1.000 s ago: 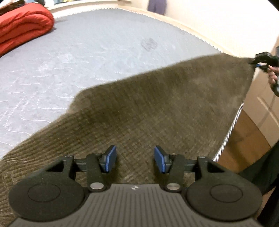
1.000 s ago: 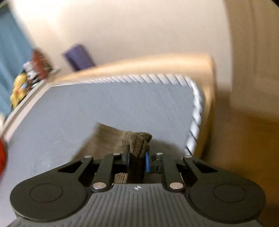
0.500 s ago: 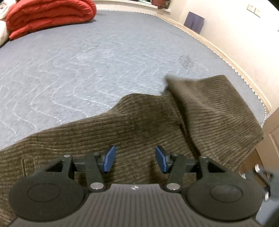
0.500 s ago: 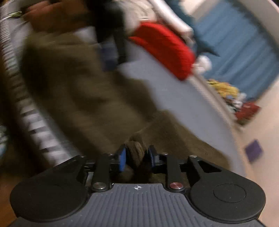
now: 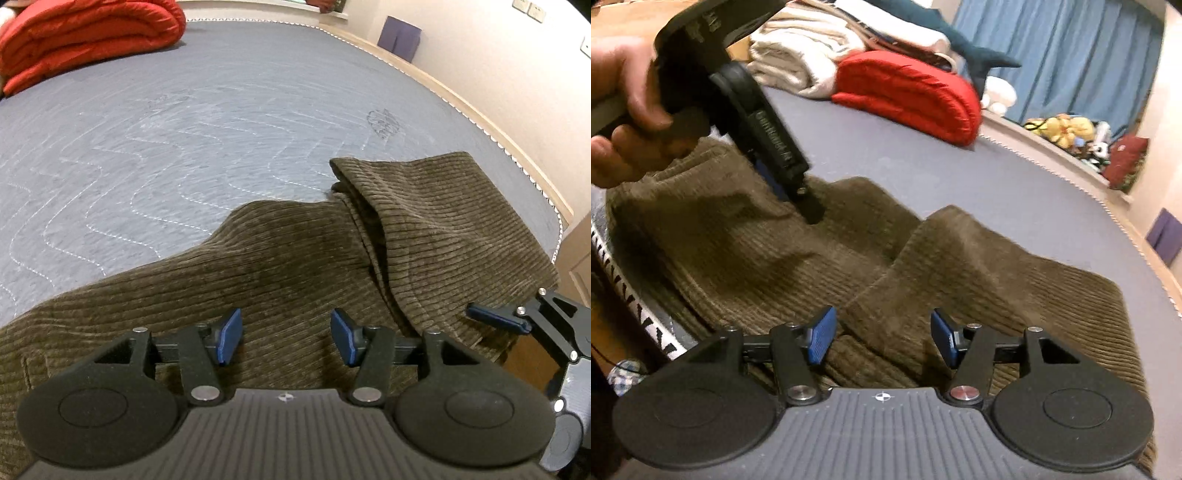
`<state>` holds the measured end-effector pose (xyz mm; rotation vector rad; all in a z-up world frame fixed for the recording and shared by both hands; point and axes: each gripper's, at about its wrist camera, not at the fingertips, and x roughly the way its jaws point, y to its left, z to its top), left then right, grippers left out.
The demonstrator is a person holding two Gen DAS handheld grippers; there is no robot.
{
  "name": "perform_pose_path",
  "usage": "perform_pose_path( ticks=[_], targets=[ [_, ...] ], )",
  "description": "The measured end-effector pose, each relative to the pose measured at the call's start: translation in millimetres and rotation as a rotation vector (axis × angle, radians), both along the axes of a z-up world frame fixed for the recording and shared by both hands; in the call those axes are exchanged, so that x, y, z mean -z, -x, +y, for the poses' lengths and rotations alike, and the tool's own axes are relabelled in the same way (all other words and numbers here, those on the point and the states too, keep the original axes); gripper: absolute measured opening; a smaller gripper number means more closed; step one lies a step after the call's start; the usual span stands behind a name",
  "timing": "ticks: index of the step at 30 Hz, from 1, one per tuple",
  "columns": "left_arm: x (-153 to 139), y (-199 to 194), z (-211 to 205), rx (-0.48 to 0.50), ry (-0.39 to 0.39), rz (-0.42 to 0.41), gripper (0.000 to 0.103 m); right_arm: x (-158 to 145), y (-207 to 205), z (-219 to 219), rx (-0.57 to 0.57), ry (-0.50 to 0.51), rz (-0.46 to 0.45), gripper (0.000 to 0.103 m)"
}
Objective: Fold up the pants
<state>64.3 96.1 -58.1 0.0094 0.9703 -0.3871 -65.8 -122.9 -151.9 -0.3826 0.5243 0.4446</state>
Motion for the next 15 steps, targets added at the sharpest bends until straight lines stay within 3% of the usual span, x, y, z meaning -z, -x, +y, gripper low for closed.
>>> perform_pose_path(
  ticks=[2, 4, 5, 6, 9, 12, 15],
  targets=[
    [2, 0, 0, -0.002, -0.008, 0.003, 0.06, 3, 1, 6, -0.034, 0.023, -0.005, 0.058],
    [3, 0, 1, -0.005, -0.009, 0.004, 0.06, 2, 8, 16, -0.074, 0.061, -0.035, 0.046],
    [2, 1, 3, -0.007, -0.01, 0.002, 0.06, 5, 11, 18, -0.089, 0.099, -0.064, 0.016],
    [2, 2, 5, -0.01, -0.009, 0.0, 0.06, 6, 11, 22, -0.1, 0.123, -0.077, 0.012],
    [2, 3, 10, -0.018, -0.006, 0.0, 0.06, 3, 17, 15, -0.133, 0.131, -0.09, 0.007],
    [1, 4, 14, -0.024, 0.0, -0.002, 0.06, -19, 31, 0, -0.118, 0.071, -0.131, 0.007],
    [-1, 4, 14, -0.017, 0.009, -0.007, 0.06, -42, 58, -8, -0.145, 0.037, -0.251, 0.007]
  ],
)
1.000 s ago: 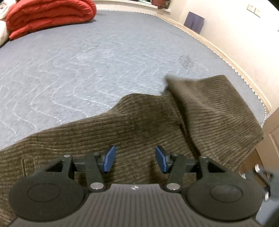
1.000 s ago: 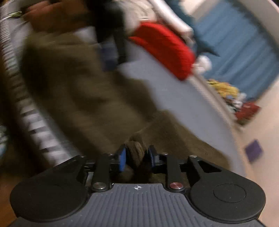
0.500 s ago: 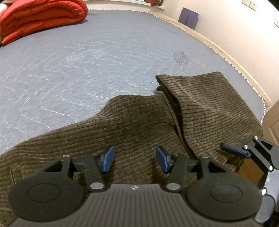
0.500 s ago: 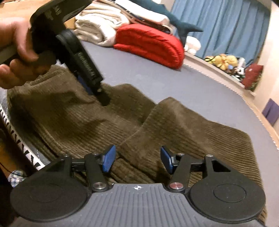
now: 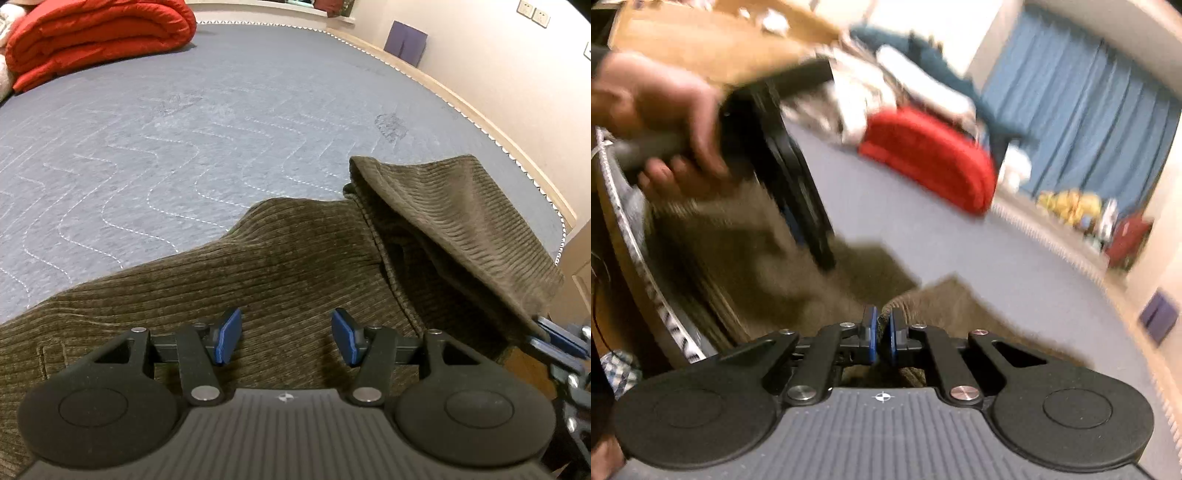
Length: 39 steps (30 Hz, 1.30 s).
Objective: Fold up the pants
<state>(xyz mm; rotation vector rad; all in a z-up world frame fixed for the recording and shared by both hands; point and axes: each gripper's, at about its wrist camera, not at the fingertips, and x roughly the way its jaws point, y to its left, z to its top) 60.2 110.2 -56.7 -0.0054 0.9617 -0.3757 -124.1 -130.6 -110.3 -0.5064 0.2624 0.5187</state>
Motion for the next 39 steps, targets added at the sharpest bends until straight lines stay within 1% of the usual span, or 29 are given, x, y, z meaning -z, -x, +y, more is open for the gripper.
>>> perform_pose_path(
  ticks=[1, 2, 4, 5, 7, 8, 9, 10, 11, 12, 13, 15, 16, 18, 19, 20, 22, 23, 25, 26, 27, 29, 32, 34, 35, 36, 37, 38, 39],
  targets=[
    [0, 0, -1, 0.004, 0.001, 0.0, 0.06, 0, 7, 0, -0.014, 0.016, -0.029, 0.007],
    [1, -1, -3, 0.01, -0.001, 0.0, 0.06, 7, 11, 2, -0.028, 0.061, -0.025, 0.007],
    [1, -2, -6, 0.016, -0.007, 0.002, 0.06, 29, 5, 8, -0.051, 0.174, 0.07, 0.008],
    [2, -3, -8, 0.019, -0.009, 0.003, 0.06, 40, 4, 8, -0.045, 0.205, 0.097, 0.009],
    [1, -2, -11, 0.024, -0.008, 0.002, 0.06, 35, 9, 7, -0.037, 0.187, 0.091, 0.015],
    [0, -1, -12, 0.029, -0.005, -0.001, 0.06, 28, 11, 5, -0.041, 0.159, 0.107, 0.022],
    [-2, -1, -14, 0.034, -0.002, -0.005, 0.061, 19, 11, 2, -0.038, 0.12, 0.125, 0.033],
    [-3, 0, -16, 0.038, 0.002, -0.011, 0.061, 11, 13, -2, -0.029, 0.083, 0.139, 0.038],
    [-4, 0, -17, 0.041, 0.007, -0.017, 0.061, -1, 13, -9, -0.015, 0.029, 0.154, 0.047],
    [-6, -1, -18, 0.043, 0.017, -0.023, 0.061, -11, 13, -16, 0.0, -0.015, 0.157, 0.051],
    [-6, -1, -21, 0.043, 0.024, -0.027, 0.061, -19, 11, -22, 0.018, -0.047, 0.153, 0.052],
    [-8, -3, -24, 0.041, 0.04, -0.036, 0.061, -34, 4, -41, 0.111, -0.131, 0.138, 0.054],
    [-9, -4, -26, 0.044, 0.049, -0.043, 0.061, -39, 1, -52, 0.184, -0.178, 0.14, 0.056],
    [-12, -4, -32, 0.05, 0.071, -0.061, 0.061, -42, -11, -80, 0.369, -0.265, 0.146, 0.07],
    [-13, -4, -36, 0.055, 0.08, -0.067, 0.061, -40, -18, -96, 0.473, -0.303, 0.153, 0.071],
    [-15, -3, -40, 0.063, 0.09, -0.071, 0.061, -36, -26, -115, 0.591, -0.339, 0.172, 0.071],
    [-16, -3, -49, 0.086, 0.102, -0.074, 0.061, -27, -38, -145, 0.753, -0.396, 0.224, 0.072],
    [-16, -3, -53, 0.099, 0.1, -0.076, 0.061, -21, -44, -164, 0.841, -0.445, 0.263, 0.072],
    [-17, -1, -62, 0.126, 0.088, -0.084, 0.061, -8, -52, -188, 0.951, -0.503, 0.321, 0.076],
    [-17, 0, -66, 0.138, 0.083, -0.088, 0.061, 1, -55, -200, 1.003, -0.533, 0.363, 0.081],
    [-17, 0, -69, 0.146, 0.079, -0.09, 0.061, 9, -58, -205, 1.009, -0.564, 0.399, 0.085],
    [-16, 1, -71, 0.154, 0.073, -0.089, 0.061, 22, -63, -219, 1.004, -0.658, 0.482, 0.086],
    [-13, -1, -72, 0.145, 0.065, -0.084, 0.061, 28, -67, -226, 0.978, -0.724, 0.519, 0.086],
    [-12, -2, -70, 0.139, 0.063, -0.082, 0.061, 31, -68, -233, 0.965, -0.773, 0.544, 0.082],
    [-12, -3, -69, 0.137, 0.062, -0.082, 0.061, 32, -70, -235, 0.95, -0.808, 0.57, 0.073],
    [-12, -3, -68, 0.134, 0.061, -0.082, 0.061, 32, -71, -238, 0.934, -0.84, 0.589, 0.069],
    [-13, -2, -67, 0.133, 0.063, -0.084, 0.061, 32, -71, -237, 0.937, -0.847, 0.591, 0.068],
    [-14, -2, -66, 0.132, 0.065, -0.085, 0.061, 30, -68, -238, 0.936, -0.844, 0.584, 0.063],
    [-14, -1, -66, 0.131, 0.065, -0.088, 0.061, 29, -66, -238, 0.936, -0.847, 0.576, 0.056]
  ],
)
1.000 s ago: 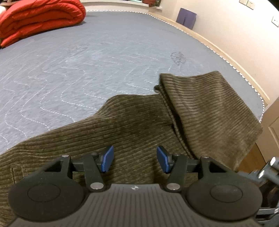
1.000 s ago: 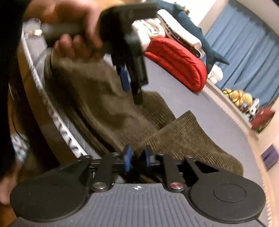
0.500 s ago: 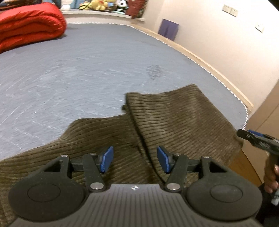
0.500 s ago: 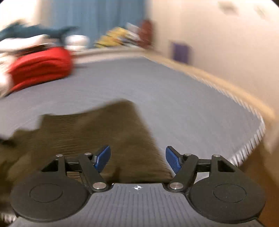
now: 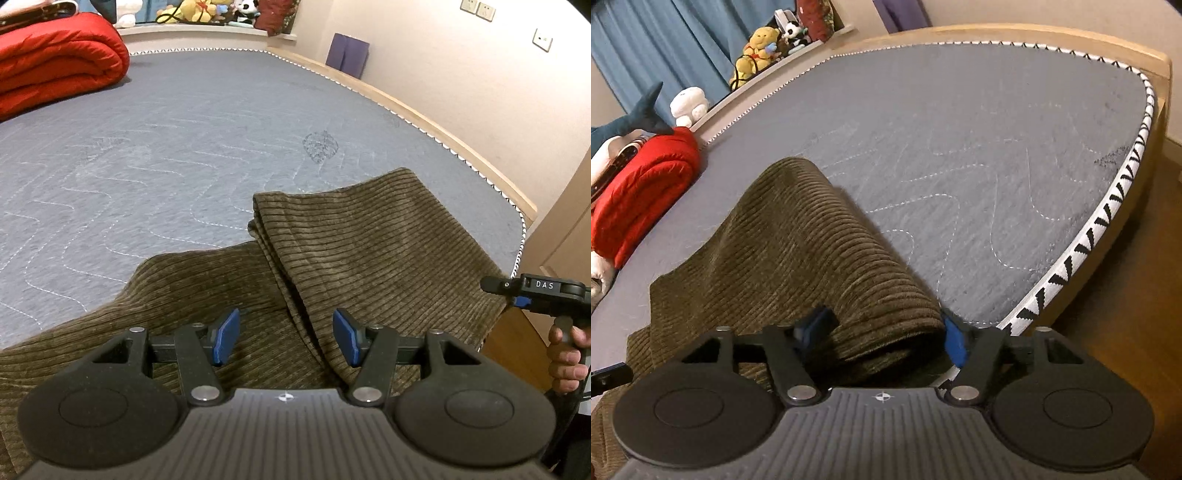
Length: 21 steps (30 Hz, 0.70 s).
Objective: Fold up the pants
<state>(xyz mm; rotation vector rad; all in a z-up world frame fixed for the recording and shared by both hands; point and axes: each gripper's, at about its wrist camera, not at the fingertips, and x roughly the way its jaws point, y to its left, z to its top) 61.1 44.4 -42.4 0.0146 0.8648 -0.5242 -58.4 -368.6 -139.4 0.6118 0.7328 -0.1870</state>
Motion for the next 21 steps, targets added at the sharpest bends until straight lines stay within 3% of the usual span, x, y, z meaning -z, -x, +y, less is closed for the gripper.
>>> perform_pose_path(
  ticks=[3, 6, 12, 21],
  targets=[
    [-2, 1, 3, -0.006, 0.005, -0.004, 0.061, -7, 6, 2, 0.015, -0.008, -0.028, 0.043],
    [-4, 2, 8, -0.016, 0.006, -0.011, 0.061, -14, 14, 11, 0.019, 0.034, -0.062, 0.037],
    [-4, 2, 16, -0.033, 0.005, -0.008, 0.061, -30, 21, 33, -0.002, 0.157, -0.115, 0.034],
    [-7, 2, 16, -0.034, 0.01, -0.012, 0.061, -36, 23, 48, -0.023, 0.257, -0.137, 0.033]
  ],
)
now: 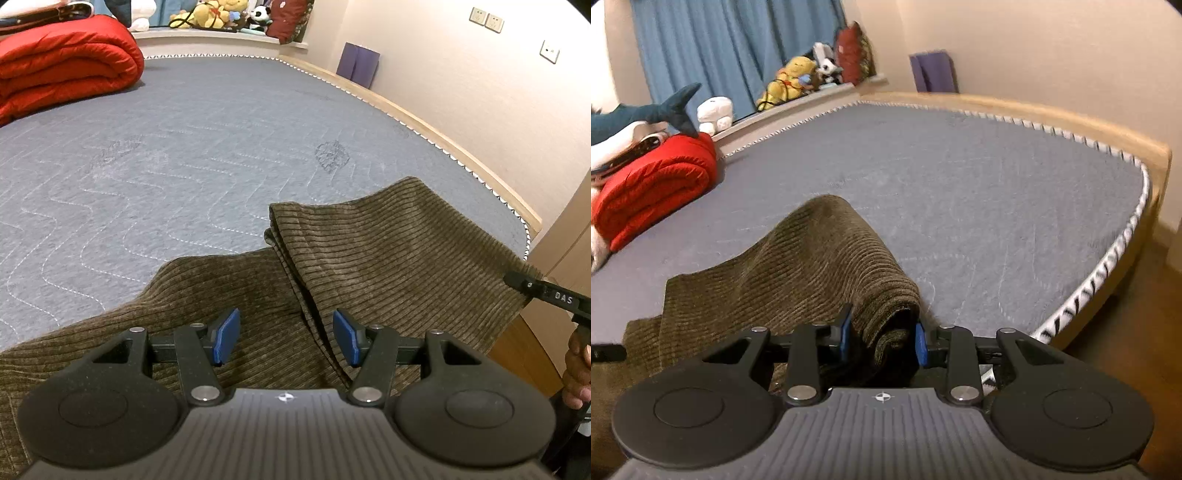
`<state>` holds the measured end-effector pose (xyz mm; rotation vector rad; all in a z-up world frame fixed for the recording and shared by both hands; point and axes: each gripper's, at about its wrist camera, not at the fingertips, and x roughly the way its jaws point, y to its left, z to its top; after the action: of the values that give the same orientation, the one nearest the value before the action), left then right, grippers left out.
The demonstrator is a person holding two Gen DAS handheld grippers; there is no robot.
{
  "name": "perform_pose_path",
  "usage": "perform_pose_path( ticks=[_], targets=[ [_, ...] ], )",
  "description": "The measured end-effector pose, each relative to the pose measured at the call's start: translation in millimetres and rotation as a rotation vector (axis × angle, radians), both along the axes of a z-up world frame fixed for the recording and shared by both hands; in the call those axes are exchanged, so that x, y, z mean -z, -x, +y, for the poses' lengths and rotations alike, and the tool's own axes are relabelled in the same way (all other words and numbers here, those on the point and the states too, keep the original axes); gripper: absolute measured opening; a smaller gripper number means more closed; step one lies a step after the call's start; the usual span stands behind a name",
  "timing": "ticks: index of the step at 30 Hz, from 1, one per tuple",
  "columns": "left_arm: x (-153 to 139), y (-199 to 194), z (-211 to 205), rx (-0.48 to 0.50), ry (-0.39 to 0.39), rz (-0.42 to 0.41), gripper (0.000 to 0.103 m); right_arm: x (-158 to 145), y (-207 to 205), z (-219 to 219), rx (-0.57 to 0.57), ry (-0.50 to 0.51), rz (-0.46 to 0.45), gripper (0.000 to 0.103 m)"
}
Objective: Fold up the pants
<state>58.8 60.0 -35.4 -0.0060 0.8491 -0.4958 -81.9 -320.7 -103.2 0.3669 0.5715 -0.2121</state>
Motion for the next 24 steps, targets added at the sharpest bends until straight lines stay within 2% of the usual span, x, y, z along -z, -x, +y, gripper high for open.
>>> perform_pose_path(
  ticks=[3, 5, 7, 9, 12, 15, 17, 19, 20, 21, 23, 24],
  targets=[
    [-2, 0, 1, -0.003, 0.012, -0.003, 0.061, -13, 11, 25, -0.038, 0.127, -0.071, 0.032],
    [-7, -1, 5, -0.01, 0.051, -0.004, 0.063, -24, 21, 52, -0.092, 0.265, -0.147, 0.032],
    [-17, -2, 12, -0.019, 0.149, -0.002, 0.07, -32, 33, 81, -0.153, 0.386, -0.224, 0.031],
    [-29, -2, 23, -0.016, 0.296, 0.007, 0.081, -38, 49, 115, -0.239, 0.514, -0.312, 0.031],
    [-45, 2, 35, 0.015, 0.484, 0.021, 0.09, -39, 74, 168, -0.392, 0.704, -0.446, 0.031],
    [-54, 3, 38, 0.065, 0.588, 0.049, 0.094, -37, 96, 212, -0.542, 0.828, -0.544, 0.031],
    [-57, 3, 39, 0.071, 0.582, 0.066, 0.102, -34, 109, 235, -0.627, 0.886, -0.589, 0.031],
    [-55, 4, 43, -0.004, 0.504, 0.056, 0.102, -31, 120, 253, -0.691, 0.915, -0.624, 0.031],
    [-50, 2, 48, -0.037, 0.482, 0.078, 0.096, -30, 126, 261, -0.712, 0.924, -0.641, 0.031],
    [-45, 1, 53, -0.07, 0.464, 0.102, 0.073, -30, 129, 267, -0.73, 0.926, -0.647, 0.031],
    [-36, -1, 66, -0.123, 0.411, 0.123, 0.038, -29, 132, 279, -0.754, 0.918, -0.639, 0.031],
    [-32, 0, 73, -0.127, 0.402, 0.135, 0.028, -29, 131, 282, -0.758, 0.913, -0.631, 0.031]
  ],
)
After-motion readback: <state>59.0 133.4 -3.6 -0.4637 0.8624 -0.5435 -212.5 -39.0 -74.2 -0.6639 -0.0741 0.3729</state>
